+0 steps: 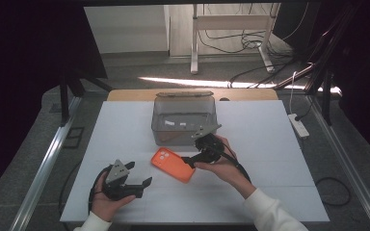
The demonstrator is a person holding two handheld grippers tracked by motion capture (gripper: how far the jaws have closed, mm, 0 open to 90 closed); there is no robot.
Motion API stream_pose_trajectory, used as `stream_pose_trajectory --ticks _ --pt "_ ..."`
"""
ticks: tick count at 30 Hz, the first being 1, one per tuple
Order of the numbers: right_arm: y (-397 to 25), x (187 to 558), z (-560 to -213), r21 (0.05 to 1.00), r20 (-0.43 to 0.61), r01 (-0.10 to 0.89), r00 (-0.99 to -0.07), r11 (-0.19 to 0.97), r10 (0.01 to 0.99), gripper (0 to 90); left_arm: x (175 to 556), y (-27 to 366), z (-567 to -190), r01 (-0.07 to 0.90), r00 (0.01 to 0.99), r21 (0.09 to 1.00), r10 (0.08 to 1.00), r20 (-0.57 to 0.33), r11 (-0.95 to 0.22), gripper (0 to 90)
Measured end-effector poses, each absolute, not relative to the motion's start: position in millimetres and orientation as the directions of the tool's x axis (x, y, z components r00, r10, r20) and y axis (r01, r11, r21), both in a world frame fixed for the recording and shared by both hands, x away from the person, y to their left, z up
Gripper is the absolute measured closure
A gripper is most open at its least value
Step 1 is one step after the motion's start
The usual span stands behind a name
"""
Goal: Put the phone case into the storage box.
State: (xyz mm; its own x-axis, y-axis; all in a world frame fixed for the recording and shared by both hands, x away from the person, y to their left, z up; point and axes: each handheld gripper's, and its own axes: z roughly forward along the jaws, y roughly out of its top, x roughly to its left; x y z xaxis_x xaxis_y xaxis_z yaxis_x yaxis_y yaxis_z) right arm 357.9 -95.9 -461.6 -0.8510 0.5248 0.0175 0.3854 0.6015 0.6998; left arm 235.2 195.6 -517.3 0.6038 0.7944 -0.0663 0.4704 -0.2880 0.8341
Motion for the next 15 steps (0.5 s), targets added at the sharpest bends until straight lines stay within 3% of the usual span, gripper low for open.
stream_pose_trajectory --ticks 15 --pt "-88.4 362.6 -466.9 0.678 0.032 0.394 -0.859 0.621 0.511 18.2 234.5 195.4 -517.1 0.467 0.607 0.835 0.792 -0.064 -0.291 13.7"
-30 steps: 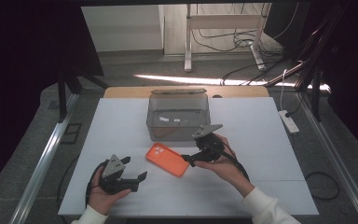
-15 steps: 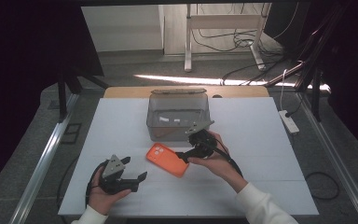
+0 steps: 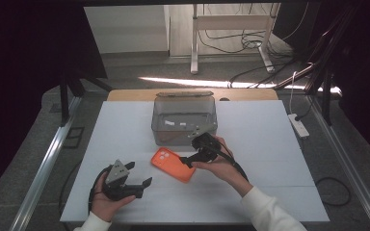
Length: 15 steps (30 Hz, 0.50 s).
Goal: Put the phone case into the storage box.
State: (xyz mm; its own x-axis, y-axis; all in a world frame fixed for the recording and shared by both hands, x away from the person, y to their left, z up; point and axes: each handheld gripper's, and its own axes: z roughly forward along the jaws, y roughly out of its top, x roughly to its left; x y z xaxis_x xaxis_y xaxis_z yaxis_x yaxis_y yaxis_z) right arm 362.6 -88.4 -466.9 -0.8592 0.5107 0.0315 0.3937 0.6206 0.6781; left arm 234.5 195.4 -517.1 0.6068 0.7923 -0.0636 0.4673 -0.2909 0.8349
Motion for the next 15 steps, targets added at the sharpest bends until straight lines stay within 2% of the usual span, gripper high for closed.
stream_pose_trajectory --ticks 15 --pt "-77 369 -469 0.645 0.039 0.405 -0.865 0.649 0.501 20.1 234 195 -517 0.464 0.609 0.836 0.791 -0.061 -0.293 13.7"
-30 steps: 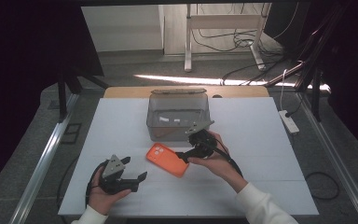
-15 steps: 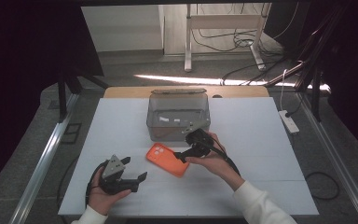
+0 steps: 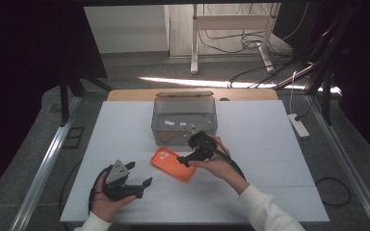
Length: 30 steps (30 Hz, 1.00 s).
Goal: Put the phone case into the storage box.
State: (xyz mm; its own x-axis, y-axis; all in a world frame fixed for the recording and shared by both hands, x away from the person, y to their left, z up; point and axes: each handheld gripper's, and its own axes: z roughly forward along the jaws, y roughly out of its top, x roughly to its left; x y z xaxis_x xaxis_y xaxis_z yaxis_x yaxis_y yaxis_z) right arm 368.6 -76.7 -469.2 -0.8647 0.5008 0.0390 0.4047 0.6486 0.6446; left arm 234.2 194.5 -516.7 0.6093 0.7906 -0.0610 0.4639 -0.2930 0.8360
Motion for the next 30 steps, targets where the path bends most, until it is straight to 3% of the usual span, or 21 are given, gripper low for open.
stream_pose_trajectory --ticks 18,30 --pt "-51 379 -463 0.575 0.035 0.419 -0.871 0.703 0.491 22.1 232 196 -514 0.454 0.615 0.841 0.787 -0.058 -0.293 13.7" --pt "-45 387 -467 0.47 0.028 0.442 -0.873 0.764 0.487 27.2 233 196 -515 0.455 0.613 0.84 0.788 -0.053 -0.297 13.7"
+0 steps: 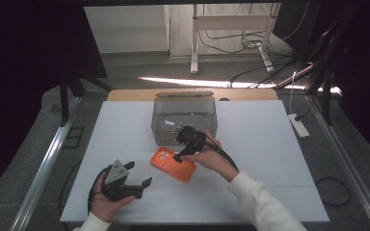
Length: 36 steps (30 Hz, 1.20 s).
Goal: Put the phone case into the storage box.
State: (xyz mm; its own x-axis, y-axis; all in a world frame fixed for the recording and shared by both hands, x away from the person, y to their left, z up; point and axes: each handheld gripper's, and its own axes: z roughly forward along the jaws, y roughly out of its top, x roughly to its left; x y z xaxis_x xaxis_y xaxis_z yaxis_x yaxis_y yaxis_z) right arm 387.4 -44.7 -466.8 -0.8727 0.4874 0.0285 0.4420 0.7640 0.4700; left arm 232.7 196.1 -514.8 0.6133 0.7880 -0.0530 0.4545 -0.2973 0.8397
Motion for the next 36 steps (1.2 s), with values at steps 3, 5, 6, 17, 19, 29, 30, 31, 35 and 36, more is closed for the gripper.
stream_pose_trajectory --ticks 3,5,6,17,19,29,30,31,35,36 --pt "-43 388 -468 0.457 0.022 0.442 -0.873 0.772 0.487 28.8 233 196 -515 0.456 0.614 0.839 0.788 -0.054 -0.298 13.7" --pt "-42 390 -470 0.445 0.019 0.444 -0.873 0.777 0.488 30.0 233 196 -515 0.456 0.614 0.839 0.788 -0.055 -0.297 13.8" --pt "-41 391 -470 0.44 0.015 0.444 -0.873 0.781 0.488 30.4 233 196 -515 0.455 0.613 0.839 0.788 -0.054 -0.297 13.7" --pt "-41 395 -478 0.403 0.012 0.458 -0.868 0.792 0.496 31.1 233 196 -515 0.455 0.615 0.839 0.787 -0.054 -0.298 13.7" --pt "-41 396 -479 0.394 0.017 0.46 -0.869 0.796 0.494 31.5 233 196 -515 0.455 0.615 0.839 0.787 -0.053 -0.299 13.8" --pt "-37 396 -488 0.351 0.002 0.459 -0.872 0.816 0.49 35.8 233 196 -516 0.454 0.617 0.839 0.785 -0.052 -0.301 13.7" --pt "-37 396 -489 0.352 0.007 0.459 -0.873 0.816 0.488 37.1 233 196 -516 0.454 0.617 0.839 0.785 -0.052 -0.301 13.7" --pt "-37 396 -490 0.348 0.014 0.46 -0.874 0.817 0.486 37.9 233 196 -516 0.454 0.617 0.838 0.785 -0.051 -0.302 13.8" --pt "-36 397 -493 0.336 0.012 0.461 -0.874 0.821 0.486 42.9 233 196 -516 0.454 0.617 0.839 0.785 -0.051 -0.302 13.7" --pt "-36 397 -493 0.336 0.012 0.461 -0.874 0.821 0.486 42.9 233 196 -516 0.454 0.617 0.839 0.785 -0.051 -0.302 13.7"
